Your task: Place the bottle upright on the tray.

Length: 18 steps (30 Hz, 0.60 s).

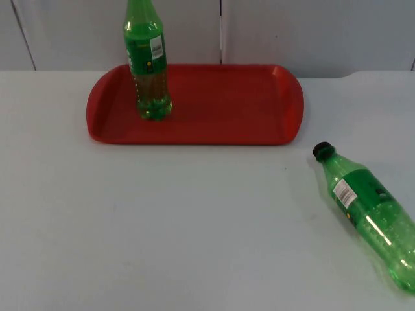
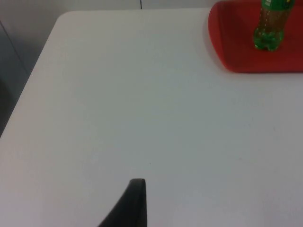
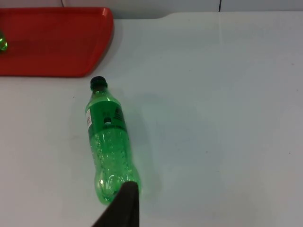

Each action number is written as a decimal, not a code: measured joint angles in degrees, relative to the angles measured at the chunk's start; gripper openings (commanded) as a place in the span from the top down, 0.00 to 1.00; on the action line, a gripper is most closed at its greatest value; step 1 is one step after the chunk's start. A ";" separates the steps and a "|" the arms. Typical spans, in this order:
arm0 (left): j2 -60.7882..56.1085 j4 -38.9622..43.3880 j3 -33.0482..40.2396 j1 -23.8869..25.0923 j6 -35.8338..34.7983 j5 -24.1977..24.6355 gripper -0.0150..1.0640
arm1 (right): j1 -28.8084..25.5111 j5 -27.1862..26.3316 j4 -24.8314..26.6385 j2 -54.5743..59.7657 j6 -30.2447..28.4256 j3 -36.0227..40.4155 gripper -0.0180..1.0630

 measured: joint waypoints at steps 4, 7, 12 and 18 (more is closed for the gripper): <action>0.00 0.00 0.00 0.00 0.00 0.00 0.01 | 0.00 0.00 0.00 0.00 0.00 0.00 0.02; 0.00 0.00 0.00 0.00 0.00 0.00 0.01 | 0.00 -0.65 0.00 0.14 0.00 -0.70 0.06; 0.00 0.00 0.00 0.00 0.00 0.00 0.01 | 0.00 -3.44 0.12 7.73 0.00 -4.70 0.07; 0.00 0.00 0.00 0.00 0.00 0.00 0.01 | 0.00 -6.15 1.02 23.46 0.14 -9.70 0.07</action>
